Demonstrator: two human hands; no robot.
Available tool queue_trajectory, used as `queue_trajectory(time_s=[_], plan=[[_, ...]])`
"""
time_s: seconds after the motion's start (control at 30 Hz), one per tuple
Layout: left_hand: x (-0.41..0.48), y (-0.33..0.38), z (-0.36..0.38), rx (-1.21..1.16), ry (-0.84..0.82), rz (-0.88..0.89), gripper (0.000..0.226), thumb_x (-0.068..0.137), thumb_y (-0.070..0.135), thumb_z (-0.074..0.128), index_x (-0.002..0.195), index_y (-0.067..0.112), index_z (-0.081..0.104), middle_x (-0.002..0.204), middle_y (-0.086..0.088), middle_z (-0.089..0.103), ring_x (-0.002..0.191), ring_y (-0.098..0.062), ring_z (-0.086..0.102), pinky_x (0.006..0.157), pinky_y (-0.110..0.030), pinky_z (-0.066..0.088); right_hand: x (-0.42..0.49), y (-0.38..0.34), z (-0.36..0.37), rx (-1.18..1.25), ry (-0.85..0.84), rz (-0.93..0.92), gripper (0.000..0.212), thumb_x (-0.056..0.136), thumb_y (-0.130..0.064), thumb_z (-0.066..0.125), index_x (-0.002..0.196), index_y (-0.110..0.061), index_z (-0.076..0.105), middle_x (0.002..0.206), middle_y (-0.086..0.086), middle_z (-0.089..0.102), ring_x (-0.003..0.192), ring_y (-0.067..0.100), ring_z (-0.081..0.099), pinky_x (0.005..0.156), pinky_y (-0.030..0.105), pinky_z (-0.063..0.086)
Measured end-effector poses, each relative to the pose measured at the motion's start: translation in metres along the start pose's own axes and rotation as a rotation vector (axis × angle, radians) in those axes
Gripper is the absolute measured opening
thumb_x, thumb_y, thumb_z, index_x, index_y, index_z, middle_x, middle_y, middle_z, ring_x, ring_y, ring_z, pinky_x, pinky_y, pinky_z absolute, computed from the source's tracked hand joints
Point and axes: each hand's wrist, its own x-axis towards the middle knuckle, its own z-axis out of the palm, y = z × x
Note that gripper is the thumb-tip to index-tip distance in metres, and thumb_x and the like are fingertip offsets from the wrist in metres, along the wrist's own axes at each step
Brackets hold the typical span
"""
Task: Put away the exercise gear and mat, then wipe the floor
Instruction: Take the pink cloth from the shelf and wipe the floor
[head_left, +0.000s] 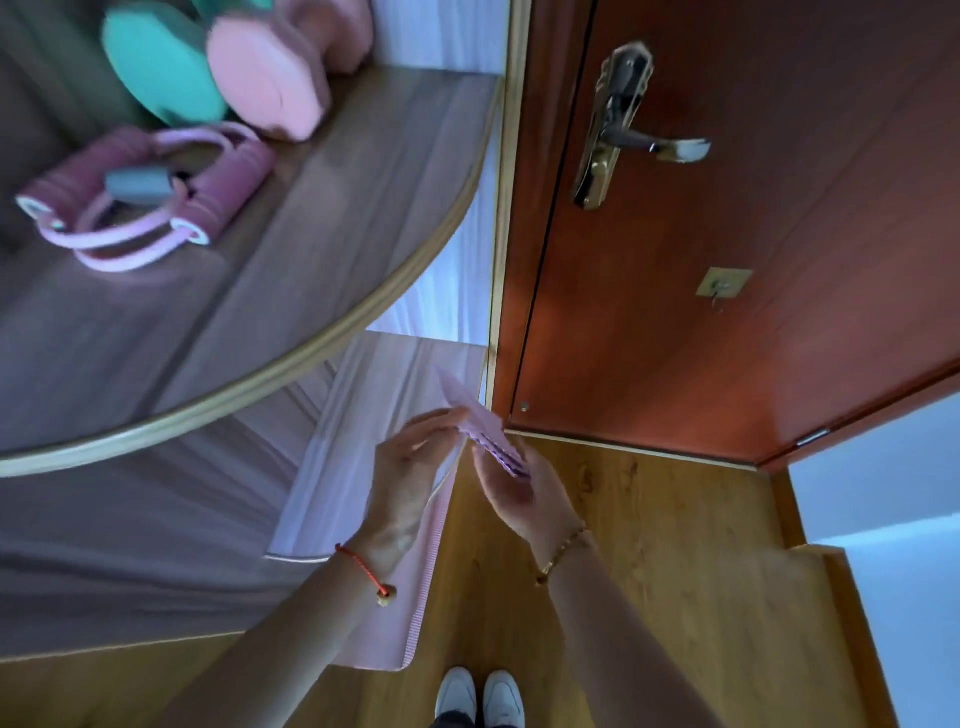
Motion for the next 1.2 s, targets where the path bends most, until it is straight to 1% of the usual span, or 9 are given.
queue_trajectory(time_s=[0.17, 0.3, 0.47, 0.6, 0.77, 0.83, 0.93, 1.03, 1.2], plan=[[-0.034, 0.022, 0.019, -0.215, 0.014, -0.194, 0.020, 0.089, -0.001, 0.064, 0.107, -0.003, 0.073, 0.112, -0.019, 0.075, 0.102, -0.024, 0.074, 0.092, -0.032, 0.059, -0.064, -0.033, -0.017, -0.100, 0.048, -0.151, 0.021, 0.094, 0.006, 0.052, 0.114, 0.007, 0.057, 0.080, 0.014, 0.064, 0.056, 0.014, 0.066, 0.046, 0.020, 0.054], [-0.053, 0.033, 0.041, -0.402, -0.033, -0.413, 0.023, 0.101, 0.006, 0.048, 0.088, 0.001, 0.067, 0.087, -0.011, 0.078, 0.082, -0.020, 0.077, 0.088, -0.035, 0.059, -0.105, -0.050, -0.031, -0.124, 0.104, -0.258, 0.013, 0.093, 0.003, 0.057, 0.106, 0.003, 0.059, 0.083, 0.014, 0.063, 0.071, 0.018, 0.063, 0.051, 0.023, 0.056], [-0.065, 0.032, 0.067, -0.469, -0.148, -0.775, 0.029, 0.101, 0.027, 0.053, 0.085, 0.003, 0.060, 0.078, -0.015, 0.071, 0.077, -0.030, 0.077, 0.070, -0.045, 0.064, -0.164, -0.056, -0.048, -0.096, 0.170, -0.467, 0.019, 0.095, 0.002, 0.052, 0.078, -0.004, 0.056, 0.050, 0.004, 0.062, 0.041, 0.010, 0.062, 0.037, 0.017, 0.047], [-0.089, 0.039, 0.089, -0.430, -0.298, -1.006, 0.024, 0.096, 0.024, 0.064, 0.083, 0.004, 0.062, 0.068, -0.014, 0.068, 0.075, -0.029, 0.072, 0.076, -0.050, 0.062, -0.205, -0.045, -0.075, -0.046, 0.236, -0.576, 0.005, 0.093, 0.004, 0.053, 0.092, 0.000, 0.056, 0.077, 0.011, 0.062, 0.059, 0.017, 0.065, 0.046, 0.021, 0.055], [-0.121, 0.032, 0.118, -0.097, -0.604, -1.257, 0.039, 0.091, 0.031, 0.065, 0.083, -0.008, 0.066, 0.060, -0.014, 0.063, 0.051, -0.023, 0.066, 0.070, -0.037, 0.061, -0.260, -0.018, -0.120, 0.012, 0.447, -0.709, 0.010, 0.087, 0.004, 0.054, 0.097, 0.001, 0.054, 0.079, 0.013, 0.055, 0.046, 0.017, 0.062, 0.041, 0.022, 0.051], [-0.138, 0.028, 0.130, 0.049, -0.754, -1.275, 0.032, 0.087, 0.022, 0.069, 0.069, -0.004, 0.067, 0.056, -0.010, 0.064, 0.049, -0.021, 0.066, 0.070, -0.036, 0.061, -0.282, -0.003, -0.142, 0.002, 0.520, -0.747, 0.007, 0.086, 0.004, 0.054, 0.091, 0.000, 0.057, 0.081, 0.014, 0.056, 0.059, 0.020, 0.060, 0.045, 0.023, 0.053], [-0.174, 0.021, 0.147, 0.298, -0.995, -1.178, 0.009, 0.089, 0.008, 0.065, 0.094, 0.002, 0.069, 0.079, -0.010, 0.073, 0.071, -0.020, 0.072, 0.083, -0.034, 0.059, -0.311, 0.019, -0.175, -0.035, 0.622, -0.784, 0.010, 0.085, 0.005, 0.053, 0.081, -0.003, 0.059, 0.077, 0.011, 0.056, 0.066, 0.020, 0.057, 0.054, 0.027, 0.053], [-0.206, 0.007, 0.162, 0.535, -1.144, -0.887, 0.019, 0.098, 0.004, 0.057, 0.111, -0.007, 0.064, 0.097, -0.020, 0.074, 0.090, -0.029, 0.069, 0.079, -0.035, 0.056, -0.336, 0.037, -0.205, -0.087, 0.738, -0.807, 0.012, 0.084, 0.002, 0.052, 0.082, -0.004, 0.063, 0.076, 0.008, 0.055, 0.067, 0.019, 0.053, 0.059, 0.029, 0.048], [-0.240, -0.017, 0.177, 0.593, -1.373, -0.710, 0.040, 0.091, -0.007, 0.058, 0.130, -0.001, 0.059, 0.127, -0.024, 0.066, 0.114, -0.034, 0.066, 0.090, -0.040, 0.057, -0.362, 0.069, -0.250, -0.060, 0.862, -0.784, 0.009, 0.083, -0.001, 0.052, 0.079, -0.005, 0.059, 0.073, 0.008, 0.050, 0.060, 0.018, 0.049, 0.049, 0.023, 0.044]])
